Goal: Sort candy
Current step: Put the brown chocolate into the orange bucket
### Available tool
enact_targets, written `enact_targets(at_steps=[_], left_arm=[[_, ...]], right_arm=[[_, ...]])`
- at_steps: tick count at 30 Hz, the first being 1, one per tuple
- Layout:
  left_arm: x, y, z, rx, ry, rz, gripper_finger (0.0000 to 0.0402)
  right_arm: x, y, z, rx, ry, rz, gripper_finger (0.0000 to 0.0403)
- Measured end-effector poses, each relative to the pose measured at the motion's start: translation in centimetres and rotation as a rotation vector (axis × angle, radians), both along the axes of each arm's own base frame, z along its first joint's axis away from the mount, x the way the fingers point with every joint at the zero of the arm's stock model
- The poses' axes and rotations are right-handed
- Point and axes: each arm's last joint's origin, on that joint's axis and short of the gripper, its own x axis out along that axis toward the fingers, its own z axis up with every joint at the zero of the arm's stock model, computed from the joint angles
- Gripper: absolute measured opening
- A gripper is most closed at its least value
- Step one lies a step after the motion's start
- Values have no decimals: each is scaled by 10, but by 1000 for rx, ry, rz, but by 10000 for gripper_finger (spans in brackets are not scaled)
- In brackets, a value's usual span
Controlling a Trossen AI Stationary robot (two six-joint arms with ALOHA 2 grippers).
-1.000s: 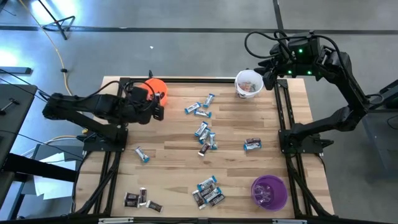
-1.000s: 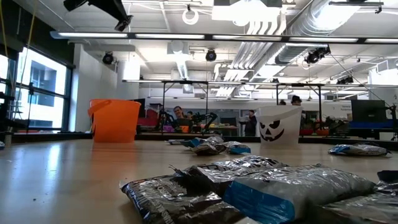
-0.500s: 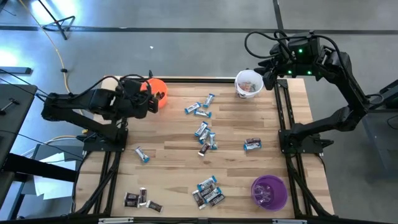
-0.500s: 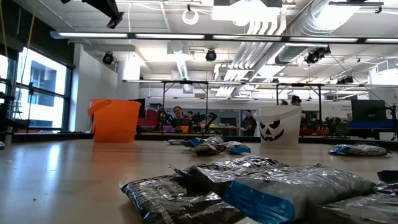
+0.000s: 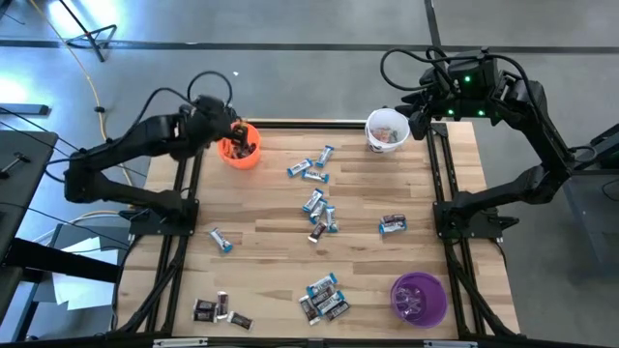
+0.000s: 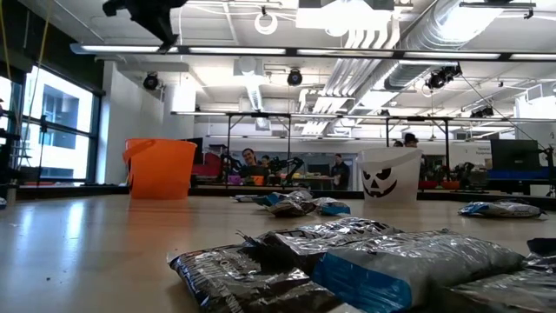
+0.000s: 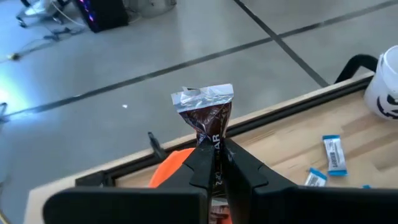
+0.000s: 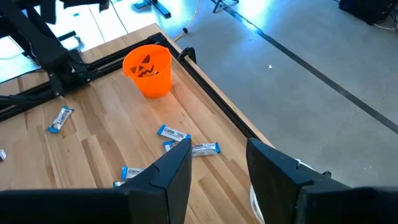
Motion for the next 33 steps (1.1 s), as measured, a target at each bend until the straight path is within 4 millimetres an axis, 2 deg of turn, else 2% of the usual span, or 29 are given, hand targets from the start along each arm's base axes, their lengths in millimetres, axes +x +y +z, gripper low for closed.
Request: enact_targets(at_steps=[5, 13, 18, 27, 33], left_arm=[[-2, 20, -1, -71, -33, 3, 15], [2, 41, -11, -119, 17, 48, 16], [8, 53, -20, -169, 52, 52, 35], [15, 58, -28, -203, 100, 25, 51], [16, 47, -30, -309, 77, -65, 51]], right_arm=[[0, 0, 0, 0, 0, 1, 149], [0, 0, 0, 0, 0, 1, 149], [0, 0, 0, 0, 0, 1, 149], [0, 0, 0, 0, 0, 1, 149], [0, 0, 0, 0, 0, 1, 149]])
